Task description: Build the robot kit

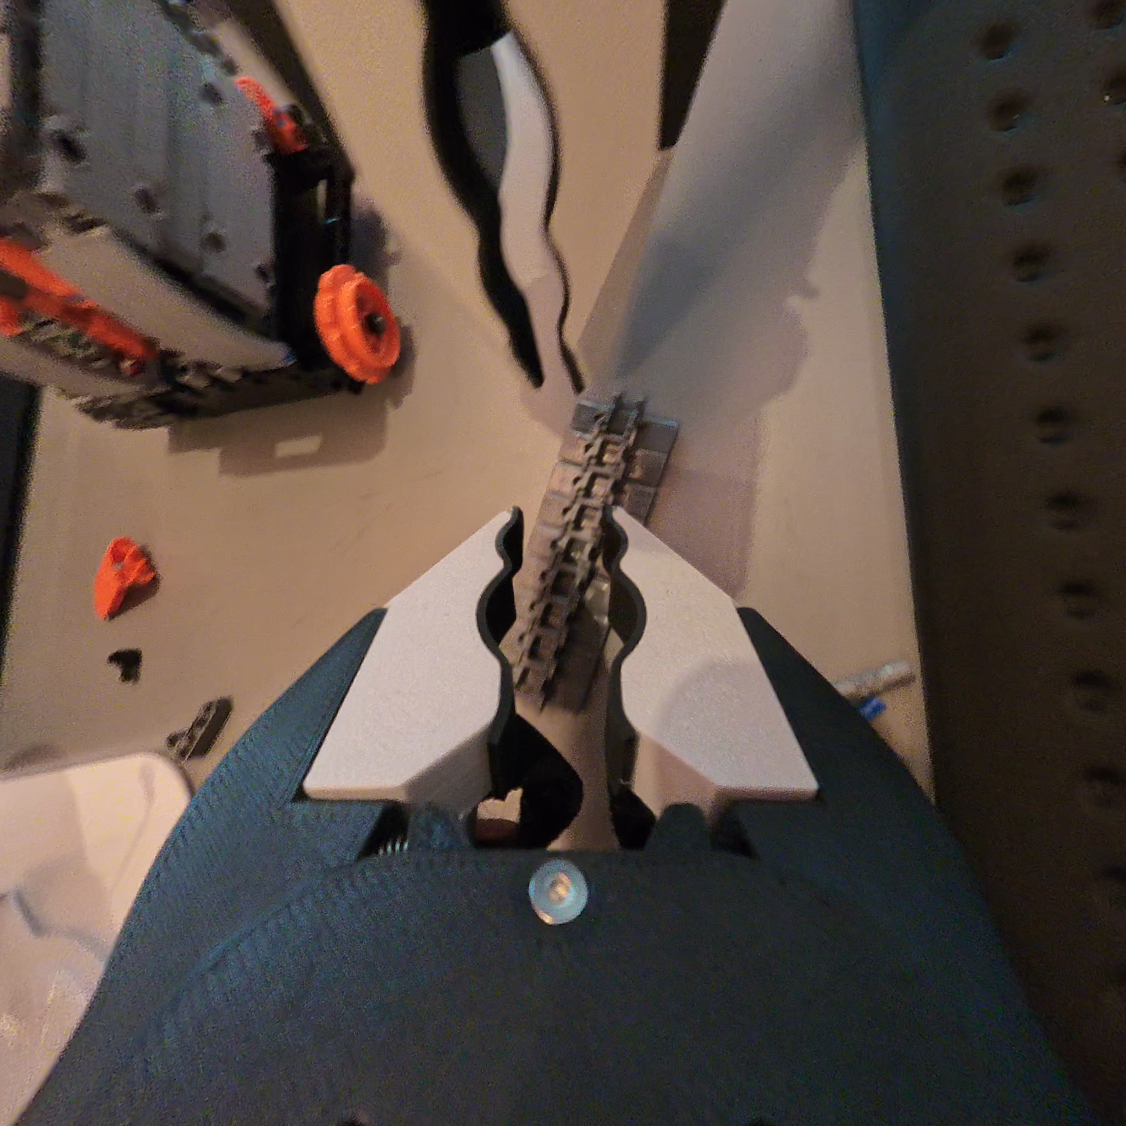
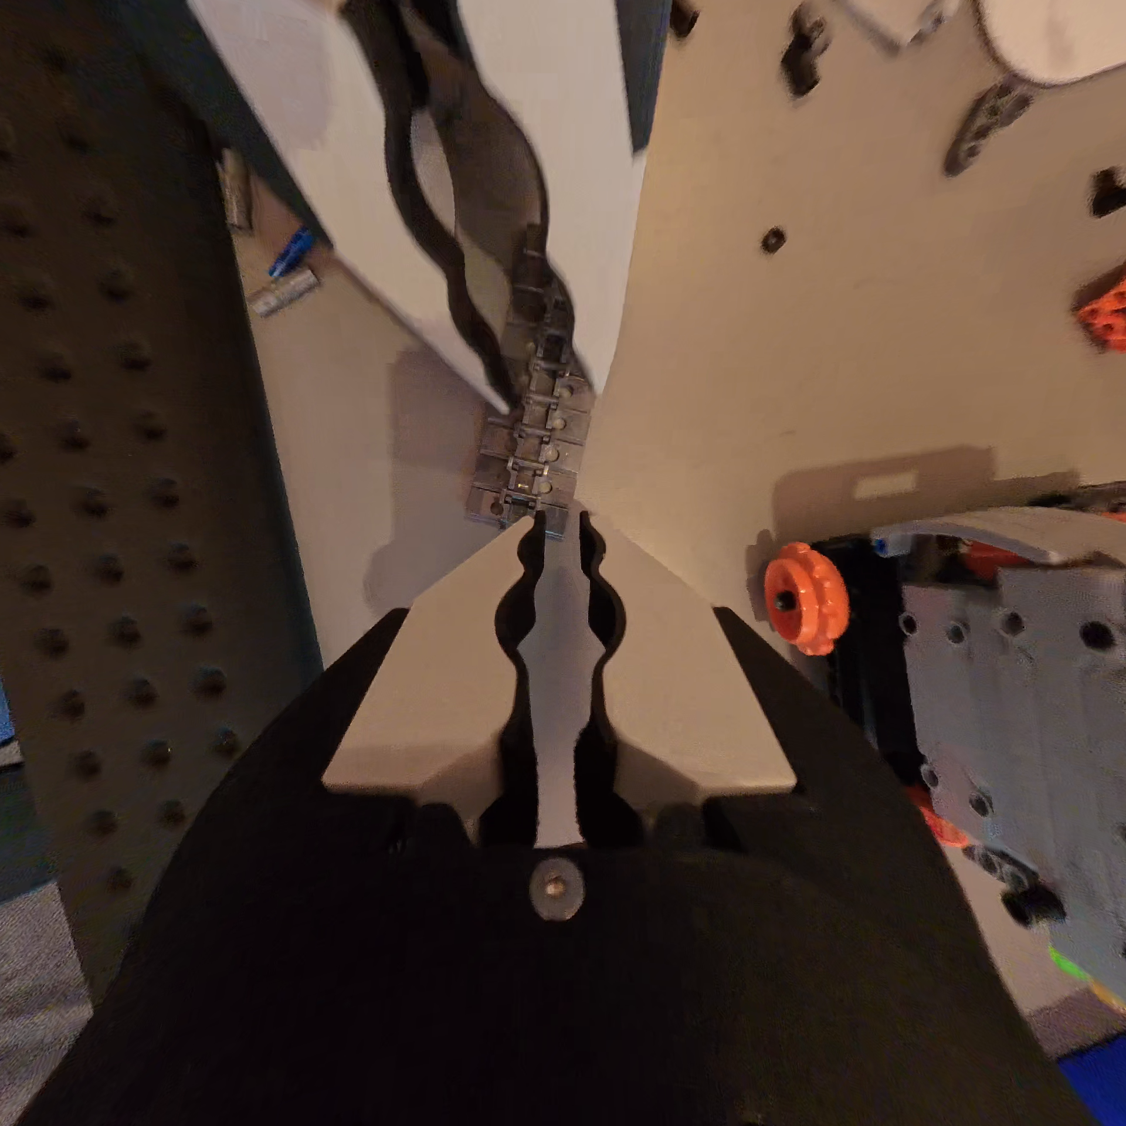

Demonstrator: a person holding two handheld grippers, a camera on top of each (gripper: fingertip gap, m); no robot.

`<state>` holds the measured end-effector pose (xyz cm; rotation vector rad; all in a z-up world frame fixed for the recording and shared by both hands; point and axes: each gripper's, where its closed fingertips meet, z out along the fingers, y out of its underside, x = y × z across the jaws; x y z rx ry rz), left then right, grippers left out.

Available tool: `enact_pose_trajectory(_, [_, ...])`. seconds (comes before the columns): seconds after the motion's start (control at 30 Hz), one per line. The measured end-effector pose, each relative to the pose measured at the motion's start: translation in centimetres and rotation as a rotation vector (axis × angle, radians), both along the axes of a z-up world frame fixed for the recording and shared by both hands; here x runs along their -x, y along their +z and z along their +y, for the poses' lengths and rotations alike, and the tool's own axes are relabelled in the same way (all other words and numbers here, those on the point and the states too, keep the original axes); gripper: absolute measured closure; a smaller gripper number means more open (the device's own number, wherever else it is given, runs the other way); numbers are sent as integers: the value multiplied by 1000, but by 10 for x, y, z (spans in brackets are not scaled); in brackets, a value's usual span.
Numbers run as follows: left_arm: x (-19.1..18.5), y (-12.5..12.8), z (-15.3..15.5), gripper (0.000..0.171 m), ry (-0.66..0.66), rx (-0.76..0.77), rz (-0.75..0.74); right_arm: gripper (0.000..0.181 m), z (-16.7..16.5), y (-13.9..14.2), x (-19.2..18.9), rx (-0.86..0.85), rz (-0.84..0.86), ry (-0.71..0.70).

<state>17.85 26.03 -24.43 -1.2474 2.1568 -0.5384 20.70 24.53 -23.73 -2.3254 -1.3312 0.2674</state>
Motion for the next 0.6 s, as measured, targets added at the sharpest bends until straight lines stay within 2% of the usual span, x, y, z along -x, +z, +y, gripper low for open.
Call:
enact_pose_trajectory(0.13, [46, 31, 28, 148, 78, -57, 13, 178, -6, 10, 1, -100, 21, 5])
enact_pose_trajectory(0.27, [109, 43, 50, 152, 179, -69, 57, 180, -10, 15, 10, -158, 76, 17])
enact_pose_trajectory(0.4, [149, 20, 38, 152, 180, -49, 166, 181, -13, 15, 21, -182, 112, 48])
enact_pose_trajectory(0.53, [157, -5, 21, 154, 127, -51, 226, 181, -15, 12, 26, -189, 121, 63])
enact_pose_trajectory(0.6, [155, -11, 28, 154, 158, -85, 222, 181, -17, 12, 28, -190, 126, 69])
